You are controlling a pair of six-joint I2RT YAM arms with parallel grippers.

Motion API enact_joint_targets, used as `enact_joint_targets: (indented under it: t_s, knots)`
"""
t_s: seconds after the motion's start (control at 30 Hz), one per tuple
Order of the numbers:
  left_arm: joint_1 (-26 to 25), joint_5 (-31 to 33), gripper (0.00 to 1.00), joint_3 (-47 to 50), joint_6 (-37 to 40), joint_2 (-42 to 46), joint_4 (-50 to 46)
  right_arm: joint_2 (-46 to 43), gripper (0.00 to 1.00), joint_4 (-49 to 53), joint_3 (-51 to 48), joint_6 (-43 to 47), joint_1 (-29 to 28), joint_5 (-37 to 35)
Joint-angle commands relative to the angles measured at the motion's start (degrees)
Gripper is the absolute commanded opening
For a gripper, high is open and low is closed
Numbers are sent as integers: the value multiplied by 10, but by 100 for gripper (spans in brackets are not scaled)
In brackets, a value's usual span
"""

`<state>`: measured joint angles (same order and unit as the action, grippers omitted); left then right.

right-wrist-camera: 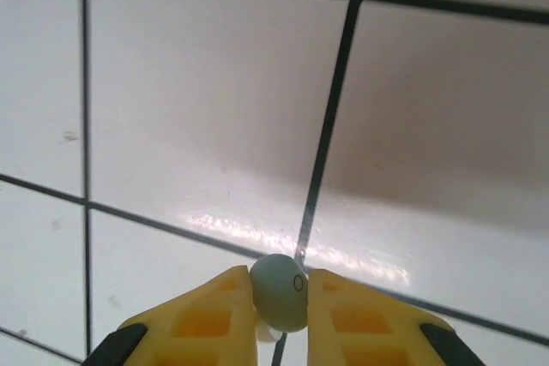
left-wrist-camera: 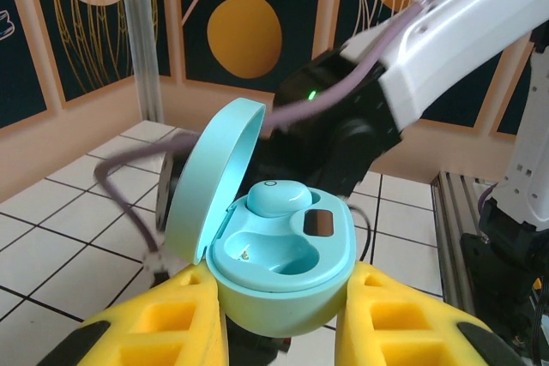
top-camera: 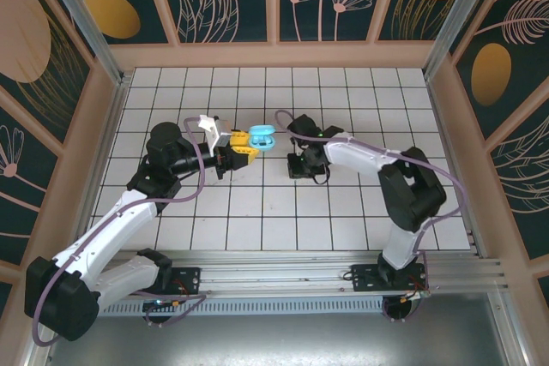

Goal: Insert the wireless bluetooth earbuds into the charging case

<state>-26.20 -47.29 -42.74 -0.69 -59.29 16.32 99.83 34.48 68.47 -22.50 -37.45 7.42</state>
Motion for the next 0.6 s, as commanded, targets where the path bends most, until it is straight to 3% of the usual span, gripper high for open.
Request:
enact_joint_targets:
  t_s: [0.0, 0.3, 0.57]
  knots:
    - [-2, 6, 0, 0, 0, -3, 24, -75, 16, 44, -2, -6, 12, -41]
    - [-2, 15, 0, -1, -16, -25, 56, -202, 15, 129, 61, -32, 10, -96]
    - [-2, 15, 0, -6, -14, -42, 69, -209, 14, 198, 212, -56, -92, -170]
